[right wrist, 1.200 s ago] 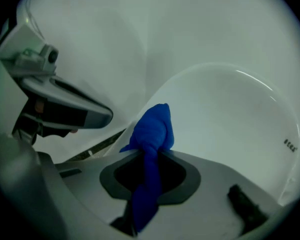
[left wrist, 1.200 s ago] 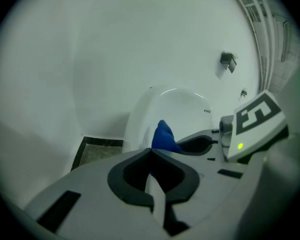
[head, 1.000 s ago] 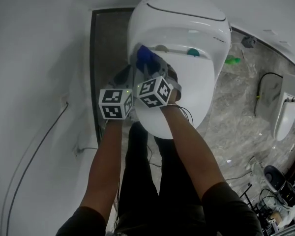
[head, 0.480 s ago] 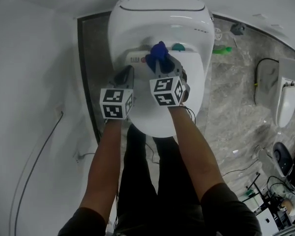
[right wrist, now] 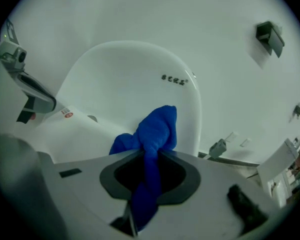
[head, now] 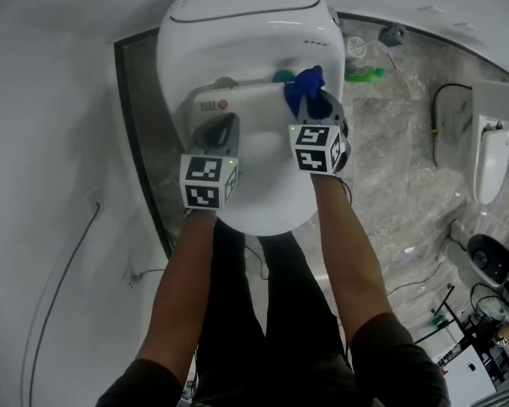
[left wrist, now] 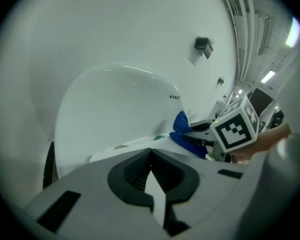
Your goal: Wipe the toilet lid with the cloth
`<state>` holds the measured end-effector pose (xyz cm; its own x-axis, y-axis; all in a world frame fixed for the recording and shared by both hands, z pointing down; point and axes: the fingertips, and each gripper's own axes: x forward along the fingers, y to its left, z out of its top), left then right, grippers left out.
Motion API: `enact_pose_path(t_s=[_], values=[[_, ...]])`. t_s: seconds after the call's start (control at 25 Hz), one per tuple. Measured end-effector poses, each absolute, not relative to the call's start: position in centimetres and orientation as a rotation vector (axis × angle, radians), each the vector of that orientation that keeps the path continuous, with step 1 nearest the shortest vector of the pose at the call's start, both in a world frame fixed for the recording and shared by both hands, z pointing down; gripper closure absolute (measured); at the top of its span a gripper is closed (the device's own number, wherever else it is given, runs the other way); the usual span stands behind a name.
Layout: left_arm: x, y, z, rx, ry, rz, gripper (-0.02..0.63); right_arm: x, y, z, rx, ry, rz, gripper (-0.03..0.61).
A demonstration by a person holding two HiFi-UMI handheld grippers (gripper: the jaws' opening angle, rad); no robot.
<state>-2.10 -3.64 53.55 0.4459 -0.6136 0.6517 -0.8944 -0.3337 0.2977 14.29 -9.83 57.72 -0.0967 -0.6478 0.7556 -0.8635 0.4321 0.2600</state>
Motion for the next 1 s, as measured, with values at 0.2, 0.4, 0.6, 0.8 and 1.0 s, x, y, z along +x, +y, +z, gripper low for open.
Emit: enact_pose_path(t_s=[0.2,0.4,0.6,0.8,1.0], values=[[-1.5,-3.2,53.4,2.078,-1.251,0.582,0.603,17.9,-10.3,58.5,1.391,-1.743,0.428,0.515],[-3.3,-2.1,53.3,2.045,-1.296,0.554,0.603,17.7,-10.5,57.4,1.438,-1.751,0.416,0.515],[-8.3,-0.6,53.9,1.951,-1.393,0.533,0.603,10.4,-8.5,54.3,1.397,-1.901,0.38,0.515],[-13.0,0.8,53.6,1.874,-1.469,0.497,0.603,0.2,-4.4,53.4,1.205,-2.04,0.406,0.515],[-15.6,2.2,53.6,1.837,-1.505,0.488,0.603,-7.3,0.0,55.0,0.996,-2.09,0.379,0.515]])
